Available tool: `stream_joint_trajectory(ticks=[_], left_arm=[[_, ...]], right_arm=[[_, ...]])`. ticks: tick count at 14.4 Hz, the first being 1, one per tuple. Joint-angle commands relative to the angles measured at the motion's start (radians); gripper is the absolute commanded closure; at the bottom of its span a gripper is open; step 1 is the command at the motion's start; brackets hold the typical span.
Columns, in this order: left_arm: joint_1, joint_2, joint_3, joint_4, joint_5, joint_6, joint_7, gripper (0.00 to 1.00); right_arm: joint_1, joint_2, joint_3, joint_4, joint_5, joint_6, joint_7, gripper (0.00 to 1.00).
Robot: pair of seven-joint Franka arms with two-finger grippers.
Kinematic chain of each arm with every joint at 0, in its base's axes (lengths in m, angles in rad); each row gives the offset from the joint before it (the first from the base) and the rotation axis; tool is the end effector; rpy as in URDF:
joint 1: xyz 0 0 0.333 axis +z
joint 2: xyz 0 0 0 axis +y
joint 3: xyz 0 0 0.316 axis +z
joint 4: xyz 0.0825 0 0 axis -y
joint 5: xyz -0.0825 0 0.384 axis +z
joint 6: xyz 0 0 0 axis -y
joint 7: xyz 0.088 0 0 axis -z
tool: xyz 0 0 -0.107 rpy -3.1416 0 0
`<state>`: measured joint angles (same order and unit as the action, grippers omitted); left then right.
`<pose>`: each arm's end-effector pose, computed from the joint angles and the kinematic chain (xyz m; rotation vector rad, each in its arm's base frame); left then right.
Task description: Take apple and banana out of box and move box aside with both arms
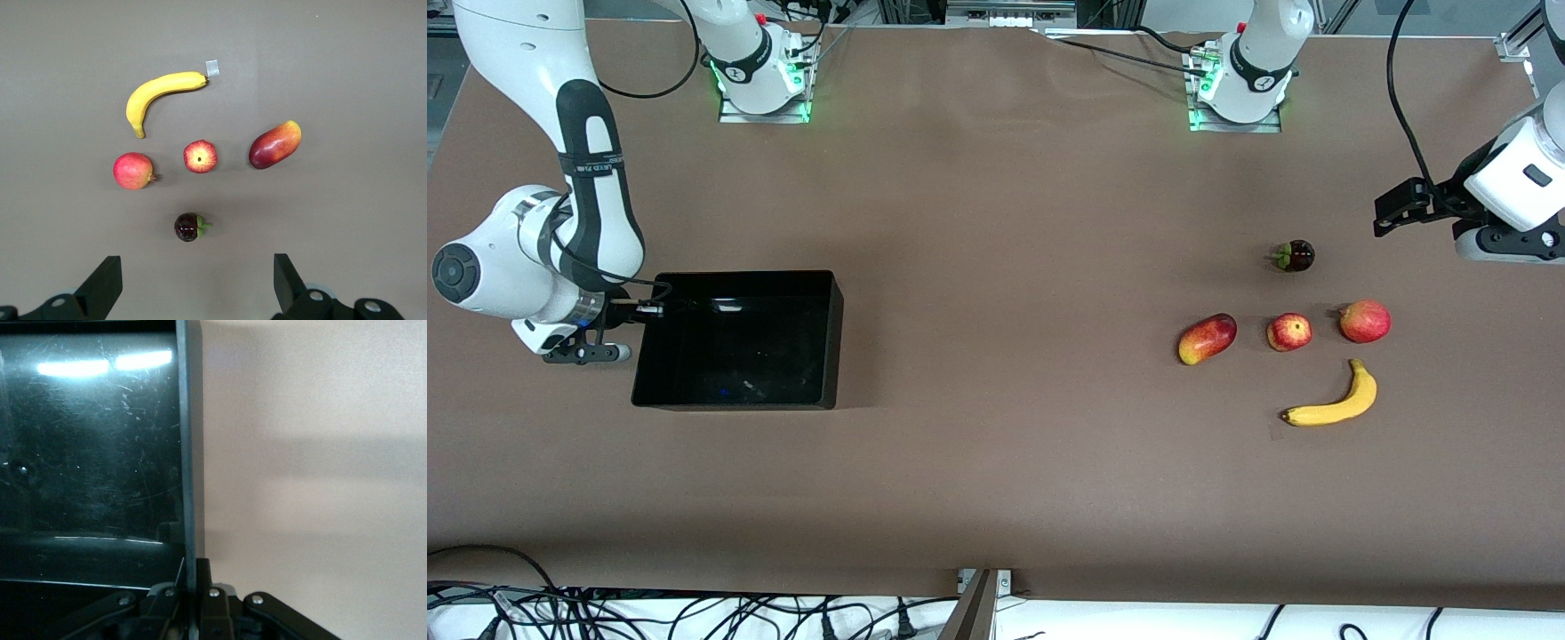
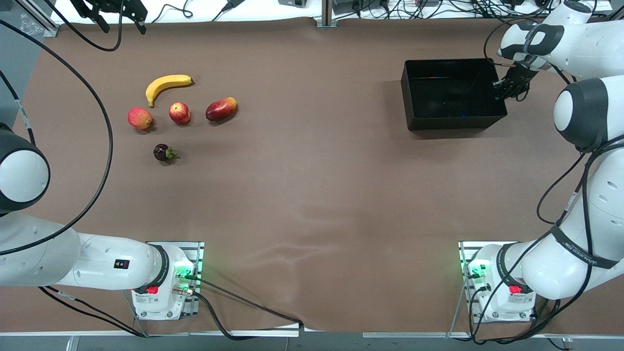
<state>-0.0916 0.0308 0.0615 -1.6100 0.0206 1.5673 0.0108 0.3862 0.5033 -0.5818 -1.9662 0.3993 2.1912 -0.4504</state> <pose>0.5607 -0.0152 0.5886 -3.1156 0.0647 0.1141 0.5870 -0.0924 0.2379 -3.0529 -0.0376 0.2266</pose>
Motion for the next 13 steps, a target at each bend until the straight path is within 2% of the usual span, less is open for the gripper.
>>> stream_joint_trajectory(ticks=[1, 4, 8, 10, 13], left_arm=[[-0.007, -0.005, 0.006, 0.015, -0.010, -0.021, -0.006, 0.00], [-0.008, -0.005, 0.006, 0.016, -0.010, -0.020, -0.006, 0.00], [-0.008, -0.005, 0.006, 0.016, -0.010, -0.020, -0.006, 0.00], [-0.008, -0.005, 0.006, 0.016, -0.010, -0.020, -0.005, 0.00], [-0.008, -0.005, 0.006, 0.016, -0.010, -0.020, -0.005, 0.00]], right_arm=[[-0.001, -0.014, 0.011, -0.016, 0.029, 0.010, -0.005, 0.02], [0.016, -0.045, 0.014, 0.035, 0.029, -0.028, 0.013, 0.00], [0.097, -0.060, 0.005, 0.205, 0.009, -0.212, 0.206, 0.00], [0.161, -0.081, 0.002, 0.254, -0.052, -0.263, 0.336, 0.00], [0.226, -0.169, 0.002, 0.263, -0.126, -0.322, 0.441, 0.00]])
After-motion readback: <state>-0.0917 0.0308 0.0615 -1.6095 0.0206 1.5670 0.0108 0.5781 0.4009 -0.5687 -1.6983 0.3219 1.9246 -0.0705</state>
